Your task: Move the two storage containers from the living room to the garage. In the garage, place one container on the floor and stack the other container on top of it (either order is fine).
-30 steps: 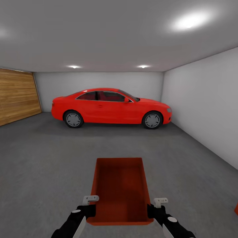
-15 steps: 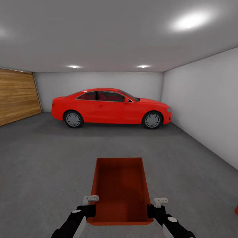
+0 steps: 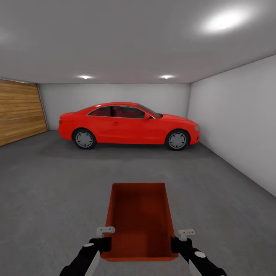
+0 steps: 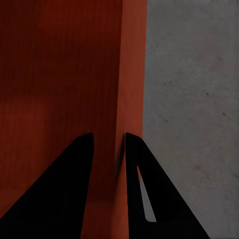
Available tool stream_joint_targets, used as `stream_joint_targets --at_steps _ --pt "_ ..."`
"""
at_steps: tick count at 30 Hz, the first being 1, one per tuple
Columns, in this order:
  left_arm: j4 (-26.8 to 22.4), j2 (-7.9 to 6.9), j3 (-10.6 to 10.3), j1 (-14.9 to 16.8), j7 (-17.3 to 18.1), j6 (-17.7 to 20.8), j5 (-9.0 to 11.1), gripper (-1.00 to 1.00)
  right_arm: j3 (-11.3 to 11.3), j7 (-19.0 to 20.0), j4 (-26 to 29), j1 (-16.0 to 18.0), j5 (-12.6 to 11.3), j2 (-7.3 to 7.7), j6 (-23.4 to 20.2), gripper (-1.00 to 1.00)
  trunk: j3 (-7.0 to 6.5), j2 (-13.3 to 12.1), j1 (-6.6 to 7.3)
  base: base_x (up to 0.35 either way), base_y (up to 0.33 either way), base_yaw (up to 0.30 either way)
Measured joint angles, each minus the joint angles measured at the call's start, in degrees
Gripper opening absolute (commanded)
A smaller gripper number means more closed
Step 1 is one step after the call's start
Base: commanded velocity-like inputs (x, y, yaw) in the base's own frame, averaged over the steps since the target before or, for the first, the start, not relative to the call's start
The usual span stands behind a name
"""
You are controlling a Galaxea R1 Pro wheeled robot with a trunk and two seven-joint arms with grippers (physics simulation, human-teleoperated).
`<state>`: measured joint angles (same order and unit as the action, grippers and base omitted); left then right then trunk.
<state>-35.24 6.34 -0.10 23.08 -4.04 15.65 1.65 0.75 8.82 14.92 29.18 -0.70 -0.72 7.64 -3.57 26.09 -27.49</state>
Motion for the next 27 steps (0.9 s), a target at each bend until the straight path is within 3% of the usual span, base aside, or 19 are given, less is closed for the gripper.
stream_joint_targets --at_steps 17,27 --pt "0.00 0.01 0.00 0.00 0.00 -0.02 0.00 -1.00 0.00 0.01 0.01 0.00 -0.01 0.01 0.00 -1.00 0.00 0.00 0.00 0.319 0.000 0.000" --pt "0.00 0.03 0.02 0.00 0.00 -0.02 -0.05 -1.00 0.03 0.05 0.01 0.00 0.00 0.03 0.00 -1.00 0.00 -0.01 -0.03 0.051 0.000 0.000"
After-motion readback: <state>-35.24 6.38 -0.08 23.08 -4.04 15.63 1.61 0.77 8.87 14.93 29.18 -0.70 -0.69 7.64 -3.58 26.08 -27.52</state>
